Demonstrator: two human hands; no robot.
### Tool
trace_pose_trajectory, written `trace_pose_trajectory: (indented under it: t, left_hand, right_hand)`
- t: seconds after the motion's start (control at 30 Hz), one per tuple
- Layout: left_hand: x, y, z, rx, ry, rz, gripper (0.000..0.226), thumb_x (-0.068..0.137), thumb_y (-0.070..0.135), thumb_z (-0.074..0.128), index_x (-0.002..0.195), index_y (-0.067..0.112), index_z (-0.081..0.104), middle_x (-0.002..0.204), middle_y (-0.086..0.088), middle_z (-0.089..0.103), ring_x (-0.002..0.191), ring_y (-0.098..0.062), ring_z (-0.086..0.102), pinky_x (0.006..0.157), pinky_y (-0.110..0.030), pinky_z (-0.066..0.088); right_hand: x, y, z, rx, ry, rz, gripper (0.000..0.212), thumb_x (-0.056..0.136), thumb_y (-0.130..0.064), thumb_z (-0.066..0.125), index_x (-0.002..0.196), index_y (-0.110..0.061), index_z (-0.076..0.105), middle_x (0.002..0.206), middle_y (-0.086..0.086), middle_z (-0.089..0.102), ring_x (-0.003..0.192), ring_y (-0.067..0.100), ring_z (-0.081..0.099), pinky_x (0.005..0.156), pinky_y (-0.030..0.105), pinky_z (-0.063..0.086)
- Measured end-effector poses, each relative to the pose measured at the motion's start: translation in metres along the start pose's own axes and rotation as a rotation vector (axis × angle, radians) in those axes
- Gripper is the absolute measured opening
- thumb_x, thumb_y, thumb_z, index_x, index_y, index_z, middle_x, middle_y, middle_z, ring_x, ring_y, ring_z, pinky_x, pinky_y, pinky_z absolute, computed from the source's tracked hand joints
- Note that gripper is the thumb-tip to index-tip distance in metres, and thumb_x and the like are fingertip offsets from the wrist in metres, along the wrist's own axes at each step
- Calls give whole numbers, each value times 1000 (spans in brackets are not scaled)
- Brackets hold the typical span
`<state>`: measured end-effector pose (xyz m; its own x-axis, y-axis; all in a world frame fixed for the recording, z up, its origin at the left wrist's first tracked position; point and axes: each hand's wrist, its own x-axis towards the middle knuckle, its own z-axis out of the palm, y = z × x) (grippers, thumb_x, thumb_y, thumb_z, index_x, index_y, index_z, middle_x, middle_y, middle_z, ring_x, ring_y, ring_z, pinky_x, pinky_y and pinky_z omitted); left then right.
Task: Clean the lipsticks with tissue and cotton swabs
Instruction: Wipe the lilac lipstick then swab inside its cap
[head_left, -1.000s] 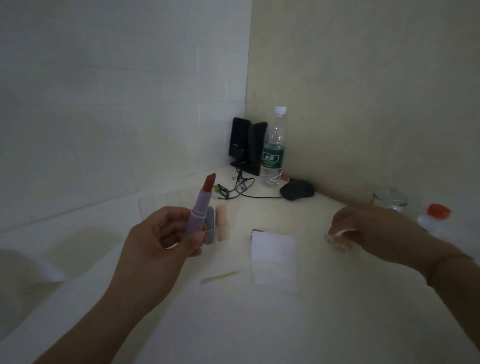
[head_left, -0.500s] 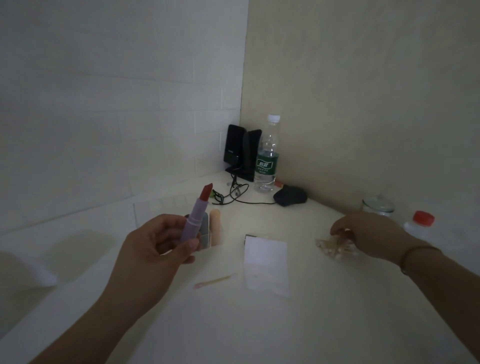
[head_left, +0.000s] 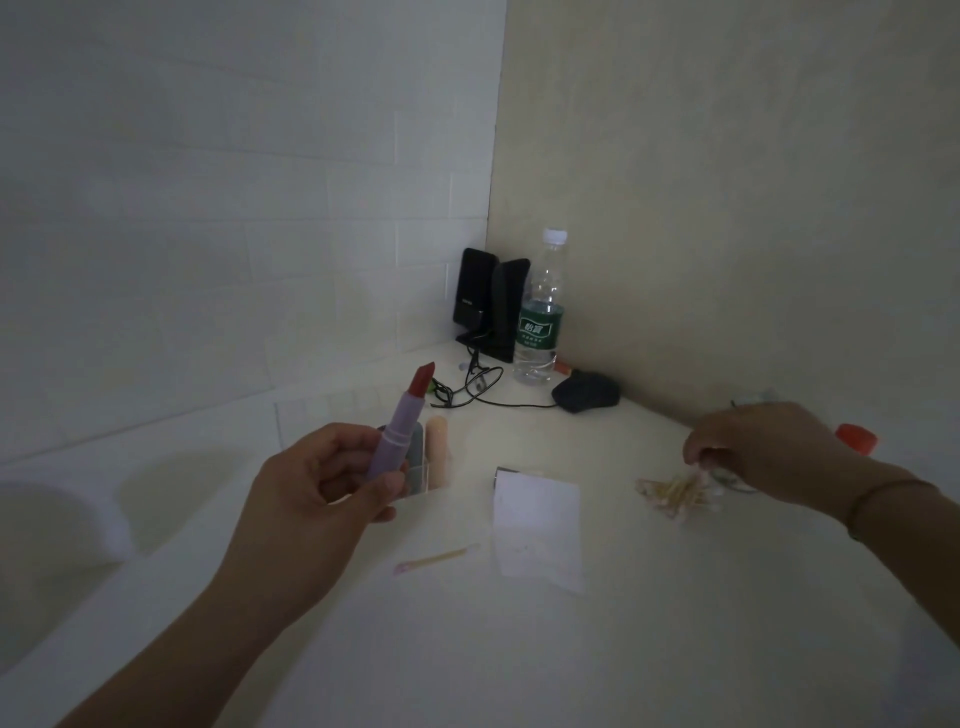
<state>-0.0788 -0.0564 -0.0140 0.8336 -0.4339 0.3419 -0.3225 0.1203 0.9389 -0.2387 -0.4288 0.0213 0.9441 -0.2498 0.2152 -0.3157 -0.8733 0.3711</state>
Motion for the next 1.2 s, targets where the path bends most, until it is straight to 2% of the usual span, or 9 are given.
trace_pose_trajectory:
  t: [0.17, 0.33, 0.5, 0.6, 0.77, 0.87, 1.0, 1.07, 1.2]
  left_hand:
    - [0, 0, -1, -3, -7, 10, 24, 79, -6, 70, 93, 13, 67, 84, -5, 75, 76, -24, 73, 63, -29, 59]
    - [0, 1, 1, -4, -12, 5, 24, 81, -4, 68, 94, 15, 68, 85, -4, 75, 77, -22, 73, 64, -29, 59]
    - [-2, 2, 2, -62, -42, -3, 22, 91, -4, 55, 99, 13, 65, 84, -7, 72, 77, -25, 71, 65, -34, 59]
    - [-1, 5, 3, -218, -29, -103, 24, 96, -2, 45, 103, 9, 64, 80, -8, 66, 75, -27, 69, 62, -32, 58]
    - [0, 20, 0, -660, -95, -347, 31, 88, 6, 43, 110, 1, 64, 80, -10, 64, 64, -24, 65, 56, -32, 58]
    - [0, 25, -4, -806, -126, -388, 38, 84, 10, 44, 115, 0, 63, 79, -11, 62, 60, -25, 61, 53, -34, 56]
    - [1, 24, -5, -864, -156, -382, 31, 87, 15, 51, 113, 2, 61, 75, -9, 55, 55, -23, 53, 50, -32, 49]
    - [0, 21, -4, -901, -199, -359, 17, 87, 12, 57, 103, 4, 57, 72, -8, 50, 53, -21, 46, 50, -29, 43]
    - [-4, 17, 0, -1011, -418, -356, 18, 96, 22, 44, 96, 9, 55, 78, -7, 48, 61, -21, 47, 60, -30, 38]
  right_hand:
    - [-4, 2, -12, 179, -72, -29, 21, 93, -28, 54, 95, -47, 64, 85, -33, 51, 83, -6, 50, 70, 17, 31]
    - [-7, -2, -6, 488, -35, 62, 31, 89, -21, 62, 78, -49, 60, 75, -24, 66, 70, 0, 62, 71, 24, 50]
    - [-7, -34, -20, 917, 48, 124, 25, 89, -1, 60, 79, -22, 68, 60, -9, 64, 47, 4, 56, 48, 12, 42]
    - [-2, -70, -35, 1338, 106, 192, 22, 91, 4, 55, 80, -8, 70, 59, 7, 62, 50, 14, 56, 41, 25, 40]
    - [26, -142, -85, 1742, 73, 153, 30, 94, 2, 36, 69, -4, 51, 52, 5, 45, 48, 25, 51, 37, 23, 34]
    - [39, -182, -107, 1765, 62, 95, 40, 96, -5, 29, 57, -11, 36, 46, 0, 33, 41, 20, 39, 36, 20, 28]
    - [34, -214, -95, 1650, 317, -148, 42, 98, -31, 37, 58, -21, 43, 49, 1, 40, 44, 17, 38, 43, 22, 32]
    - [27, -217, -82, 1473, 489, -234, 31, 92, -42, 42, 68, -28, 57, 54, 0, 50, 46, 13, 45, 47, 21, 36]
    - [17, -215, -80, 1209, 777, -109, 19, 88, -44, 50, 93, -37, 67, 74, -25, 62, 58, 6, 56, 51, 7, 39]
